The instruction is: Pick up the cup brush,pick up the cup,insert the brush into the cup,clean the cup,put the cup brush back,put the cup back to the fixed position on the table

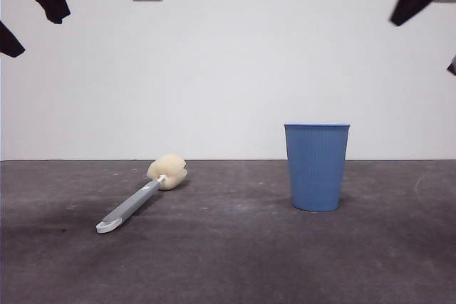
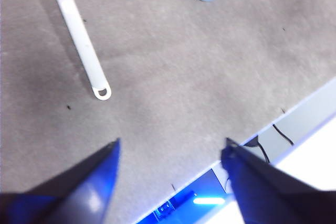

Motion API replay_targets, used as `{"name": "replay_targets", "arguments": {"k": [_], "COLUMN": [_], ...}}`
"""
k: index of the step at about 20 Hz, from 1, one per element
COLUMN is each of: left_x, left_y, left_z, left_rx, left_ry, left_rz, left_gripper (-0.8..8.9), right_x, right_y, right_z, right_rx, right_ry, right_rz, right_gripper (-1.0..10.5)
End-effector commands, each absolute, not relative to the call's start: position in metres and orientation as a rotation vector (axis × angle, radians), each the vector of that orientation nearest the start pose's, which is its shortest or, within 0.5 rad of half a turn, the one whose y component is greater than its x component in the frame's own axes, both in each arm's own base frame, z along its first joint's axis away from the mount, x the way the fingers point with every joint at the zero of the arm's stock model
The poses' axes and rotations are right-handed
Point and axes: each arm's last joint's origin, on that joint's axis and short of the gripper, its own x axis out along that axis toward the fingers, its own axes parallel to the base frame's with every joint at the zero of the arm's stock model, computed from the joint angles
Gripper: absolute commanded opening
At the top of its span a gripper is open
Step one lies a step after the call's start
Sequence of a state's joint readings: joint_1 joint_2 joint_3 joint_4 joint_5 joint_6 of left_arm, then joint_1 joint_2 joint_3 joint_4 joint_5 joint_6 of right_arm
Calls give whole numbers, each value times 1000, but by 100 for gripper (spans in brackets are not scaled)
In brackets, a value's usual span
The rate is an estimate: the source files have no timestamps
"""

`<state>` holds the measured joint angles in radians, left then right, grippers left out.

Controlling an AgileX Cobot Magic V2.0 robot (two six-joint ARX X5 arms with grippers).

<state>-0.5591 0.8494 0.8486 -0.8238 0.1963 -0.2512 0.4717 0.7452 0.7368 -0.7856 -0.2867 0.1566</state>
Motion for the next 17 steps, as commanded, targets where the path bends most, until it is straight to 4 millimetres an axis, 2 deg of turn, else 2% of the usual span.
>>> {"name": "replay_targets", "arguments": {"k": [1, 17], "left_x": [128, 128], "left_y": [-88, -88], "left_z": [288, 288], "left_rx": [-59, -58], "left_ry": [924, 923], "left_rz": [-620, -622], "left_gripper": [-3, -3], "right_x": [114, 111], "right_y": [68, 66], "right_z": [272, 270], "right_rx": [86, 110], "right_ry": [906, 955], "right_rz": [640, 607], "right_gripper": [-12, 4]}}
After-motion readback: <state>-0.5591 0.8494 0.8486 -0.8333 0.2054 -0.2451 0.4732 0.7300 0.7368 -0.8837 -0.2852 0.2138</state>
